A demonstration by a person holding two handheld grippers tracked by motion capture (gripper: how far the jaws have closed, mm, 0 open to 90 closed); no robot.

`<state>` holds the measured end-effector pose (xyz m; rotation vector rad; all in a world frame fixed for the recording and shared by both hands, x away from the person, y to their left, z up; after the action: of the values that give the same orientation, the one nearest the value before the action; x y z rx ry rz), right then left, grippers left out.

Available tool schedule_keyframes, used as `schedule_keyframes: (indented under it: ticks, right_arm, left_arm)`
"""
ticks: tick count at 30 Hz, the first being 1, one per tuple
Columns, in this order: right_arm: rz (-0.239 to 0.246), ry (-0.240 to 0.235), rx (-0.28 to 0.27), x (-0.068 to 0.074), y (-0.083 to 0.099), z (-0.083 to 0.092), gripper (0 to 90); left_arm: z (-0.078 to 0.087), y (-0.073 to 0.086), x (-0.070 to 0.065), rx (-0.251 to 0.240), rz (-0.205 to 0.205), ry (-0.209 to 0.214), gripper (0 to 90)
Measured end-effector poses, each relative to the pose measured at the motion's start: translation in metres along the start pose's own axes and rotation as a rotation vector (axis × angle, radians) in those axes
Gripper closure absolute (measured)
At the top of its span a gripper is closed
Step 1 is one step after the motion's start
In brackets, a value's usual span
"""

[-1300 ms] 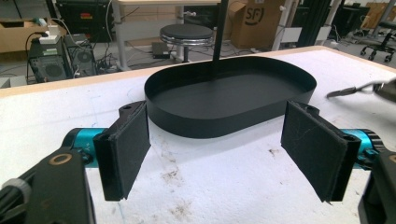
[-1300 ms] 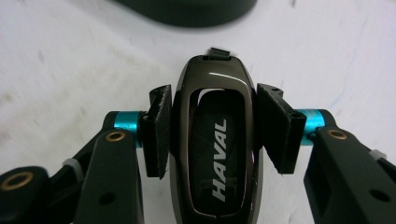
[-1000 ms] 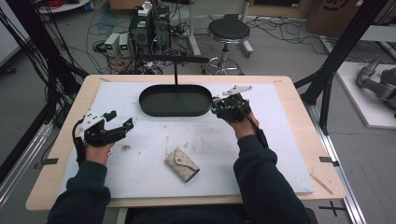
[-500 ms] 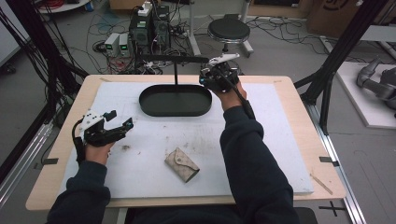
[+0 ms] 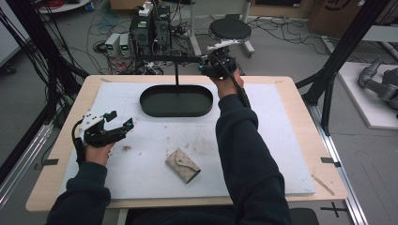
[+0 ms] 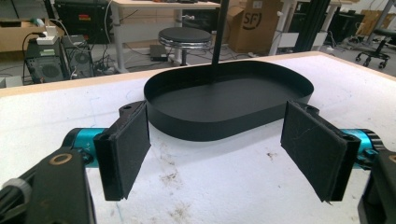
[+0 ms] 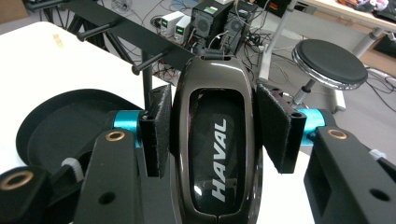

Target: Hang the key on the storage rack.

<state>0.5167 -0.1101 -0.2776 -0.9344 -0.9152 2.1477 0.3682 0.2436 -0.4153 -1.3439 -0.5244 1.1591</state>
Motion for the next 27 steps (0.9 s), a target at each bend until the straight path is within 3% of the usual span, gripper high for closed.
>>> schedule_keyframes:
  ticks: [7,12,13,16,27]
  right_arm:
    - [-0.021,-0.011,-0.009,-0.007,0.001,0.001,49.7]
    - [-0.023,0.008,-0.006,-0.008,0.002,0.001,49.6]
    - [-0.037,0.025,0.004,-0.011,0.004,-0.002,49.7]
    - [-0.075,0.011,0.009,-0.016,0.008,-0.005,49.6]
    - [-0.041,-0.004,-0.015,-0.011,0.003,0.001,49.6]
  left_arm:
    - [0.000,0.000,0.000,-0.002,-0.001,0.001,23.7]
    - [0.000,0.000,-0.001,0.000,-0.002,0.001,23.7]
    - [0.000,0.000,-0.001,-0.001,-0.002,0.002,23.7]
    - [0.000,0.000,0.000,-0.001,-0.002,0.001,23.7]
    - [0.000,0.000,0.000,-0.001,0.000,0.001,23.7]
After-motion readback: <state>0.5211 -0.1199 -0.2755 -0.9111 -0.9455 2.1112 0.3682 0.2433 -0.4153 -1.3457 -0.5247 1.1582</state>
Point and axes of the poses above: each handheld gripper's, and its own axes: z roughly backward along the jaws, y roughly out of its underside, x roughly to its left, the point moved 3 cm from there along -z, roughly forward along the jaws, and after that the axes turned 13 degrees about z, right-handed, at the moved point
